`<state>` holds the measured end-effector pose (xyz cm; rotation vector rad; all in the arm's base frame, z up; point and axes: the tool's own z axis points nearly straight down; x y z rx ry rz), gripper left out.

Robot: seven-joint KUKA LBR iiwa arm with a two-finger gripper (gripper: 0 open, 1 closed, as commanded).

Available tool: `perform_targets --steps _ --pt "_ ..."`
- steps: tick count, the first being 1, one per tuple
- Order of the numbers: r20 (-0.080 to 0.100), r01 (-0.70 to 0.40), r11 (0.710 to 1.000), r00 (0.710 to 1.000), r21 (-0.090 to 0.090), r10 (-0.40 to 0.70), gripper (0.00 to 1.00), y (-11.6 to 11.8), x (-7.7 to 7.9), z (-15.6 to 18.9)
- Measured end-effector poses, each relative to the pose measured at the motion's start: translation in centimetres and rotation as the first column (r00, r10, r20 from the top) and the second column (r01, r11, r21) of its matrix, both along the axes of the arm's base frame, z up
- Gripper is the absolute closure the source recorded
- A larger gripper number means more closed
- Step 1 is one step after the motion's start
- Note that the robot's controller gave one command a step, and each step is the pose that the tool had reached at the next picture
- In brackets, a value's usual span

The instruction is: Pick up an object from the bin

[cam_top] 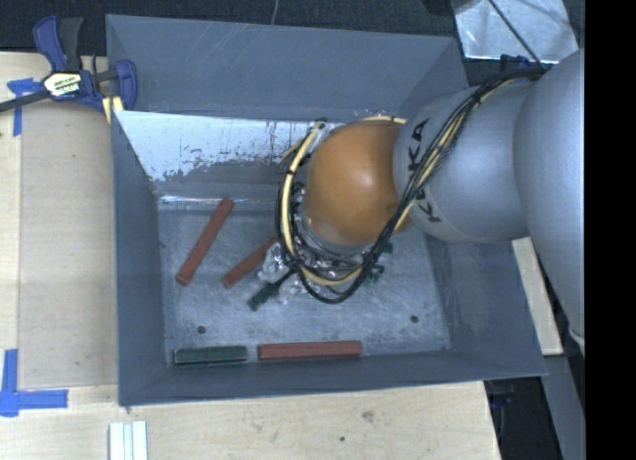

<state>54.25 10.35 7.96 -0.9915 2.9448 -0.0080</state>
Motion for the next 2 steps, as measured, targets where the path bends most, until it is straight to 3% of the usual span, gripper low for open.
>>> perform_targets --steps 1,2 --pt "0.0 0.001 1.0 1.0 0.0 -0.001 1.0 0.0 0.0 0.0" --pt "-0.023 0.006 1.0 1.0 -0.004 -0.006 1.0 0.9 0.5 18.4"
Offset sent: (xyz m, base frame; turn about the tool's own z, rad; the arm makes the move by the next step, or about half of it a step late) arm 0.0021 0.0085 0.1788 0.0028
